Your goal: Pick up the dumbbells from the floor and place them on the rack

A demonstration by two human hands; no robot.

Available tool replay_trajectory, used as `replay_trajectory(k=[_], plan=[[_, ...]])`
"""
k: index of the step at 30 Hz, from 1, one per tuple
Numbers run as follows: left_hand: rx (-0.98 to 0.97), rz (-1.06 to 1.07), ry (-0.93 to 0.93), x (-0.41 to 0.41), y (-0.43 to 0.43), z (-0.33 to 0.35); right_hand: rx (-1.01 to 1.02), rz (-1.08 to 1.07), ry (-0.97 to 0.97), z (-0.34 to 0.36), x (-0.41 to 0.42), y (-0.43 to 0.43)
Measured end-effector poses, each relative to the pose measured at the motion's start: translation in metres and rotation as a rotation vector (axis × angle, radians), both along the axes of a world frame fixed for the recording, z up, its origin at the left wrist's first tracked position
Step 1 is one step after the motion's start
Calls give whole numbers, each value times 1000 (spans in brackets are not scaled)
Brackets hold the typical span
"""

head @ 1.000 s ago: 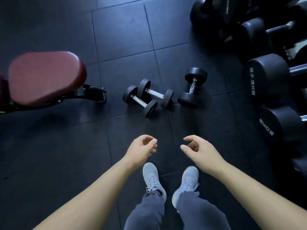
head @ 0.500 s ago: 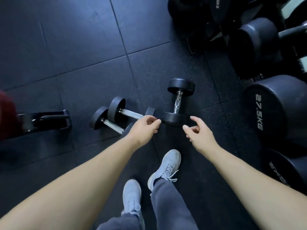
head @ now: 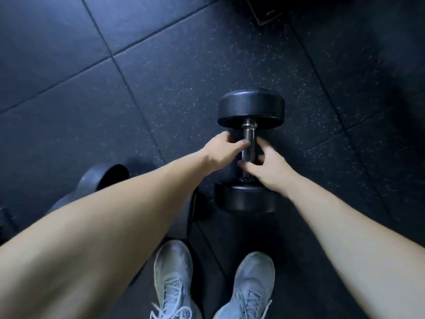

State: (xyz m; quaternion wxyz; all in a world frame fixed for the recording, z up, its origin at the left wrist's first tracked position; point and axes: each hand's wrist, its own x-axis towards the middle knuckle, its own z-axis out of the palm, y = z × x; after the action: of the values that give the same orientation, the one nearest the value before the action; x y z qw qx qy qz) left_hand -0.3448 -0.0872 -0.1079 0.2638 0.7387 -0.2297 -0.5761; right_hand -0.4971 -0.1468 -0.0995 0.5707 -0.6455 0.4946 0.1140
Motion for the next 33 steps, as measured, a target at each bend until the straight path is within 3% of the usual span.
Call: replay_trajectory(k=[8, 16, 20, 27, 33], plan=[[-167, 106, 228, -3, -10, -38, 47, 36, -165, -30, -10, -12], [-213, 81, 43, -11, 0, -26, 10, 18, -216, -24, -6, -4], [-208, 116, 79, -15, 11, -12, 27, -4, -238, -6, -9, 7], [-227, 56, 162, -32, 39, 84, 57, -76, -196, 105, -31, 41], [-199, -88, 124, -57, 70, 236, 75, -162, -186, 257, -62, 84]])
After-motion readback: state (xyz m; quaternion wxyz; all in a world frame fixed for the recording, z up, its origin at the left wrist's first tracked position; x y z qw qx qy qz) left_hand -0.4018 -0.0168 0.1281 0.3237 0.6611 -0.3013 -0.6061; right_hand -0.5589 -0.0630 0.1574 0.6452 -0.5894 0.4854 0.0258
